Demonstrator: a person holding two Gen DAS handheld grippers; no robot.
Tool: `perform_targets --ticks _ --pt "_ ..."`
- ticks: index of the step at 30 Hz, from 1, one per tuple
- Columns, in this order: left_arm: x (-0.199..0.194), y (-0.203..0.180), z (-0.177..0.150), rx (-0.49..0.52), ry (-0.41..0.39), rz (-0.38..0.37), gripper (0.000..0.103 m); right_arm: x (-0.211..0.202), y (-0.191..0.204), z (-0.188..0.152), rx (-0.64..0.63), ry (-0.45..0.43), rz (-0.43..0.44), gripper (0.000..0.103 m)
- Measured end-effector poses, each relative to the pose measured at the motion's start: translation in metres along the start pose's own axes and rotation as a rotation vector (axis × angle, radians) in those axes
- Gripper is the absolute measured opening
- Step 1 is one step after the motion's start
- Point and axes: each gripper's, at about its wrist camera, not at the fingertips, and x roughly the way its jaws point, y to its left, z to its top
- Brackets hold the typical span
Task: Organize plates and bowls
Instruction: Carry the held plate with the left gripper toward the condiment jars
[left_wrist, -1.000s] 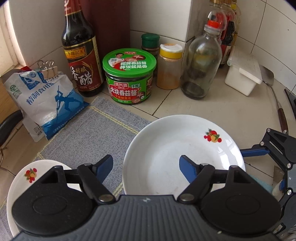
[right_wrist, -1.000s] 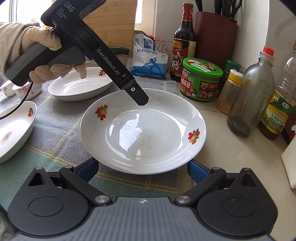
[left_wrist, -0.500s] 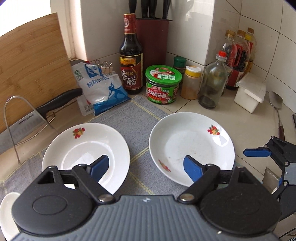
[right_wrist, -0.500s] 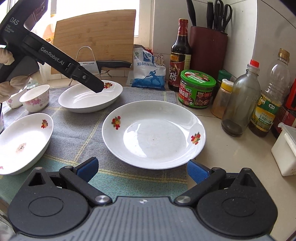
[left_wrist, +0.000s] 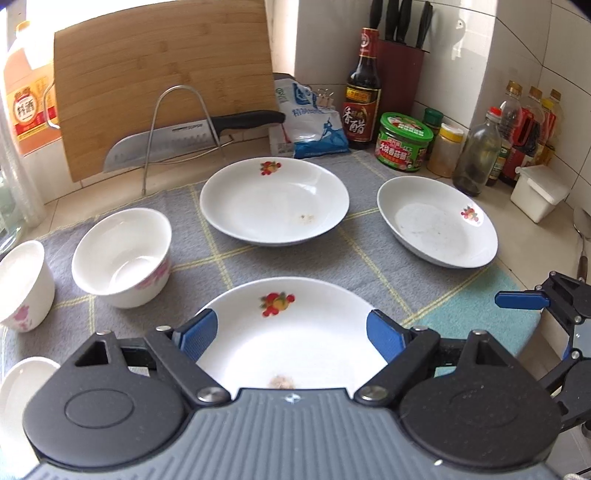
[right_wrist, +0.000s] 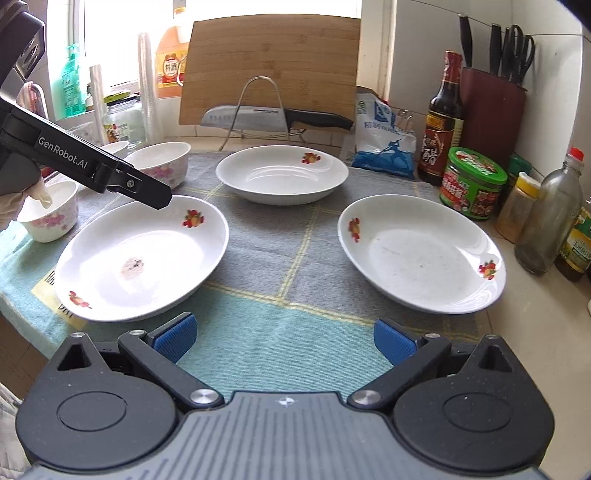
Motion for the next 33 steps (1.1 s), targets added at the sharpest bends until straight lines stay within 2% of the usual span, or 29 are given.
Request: perform_targets --ticks 3,7,16,22,33 --pt "-0.01 0.012 -0.017 -0.028 0.013 0.005 0.088 0.001 0.021 -0.002 -0.037 0.02 0.03 0.103" --pt "-0.023 0.021 -0.033 -0.008 0.011 0.034 0.088 0.003 0.044 -0.003 -0.06 0.028 0.057 0.103" --pt "-0.04 0.043 -0.053 -0.012 0.017 0.049 0.088 0.021 0.08 -0.001 -0.105 0.046 0.101 0.103" --pt "-0.039 0.055 -0.057 -0.031 0.038 0.065 0.088 0.041 0.089 -0.001 -0.139 0.066 0.133 0.103" --pt "-0.02 0.064 -0.038 -0.087 0.082 0.07 0.088 0.056 0.081 0.005 -0.219 0.016 0.235 0.103"
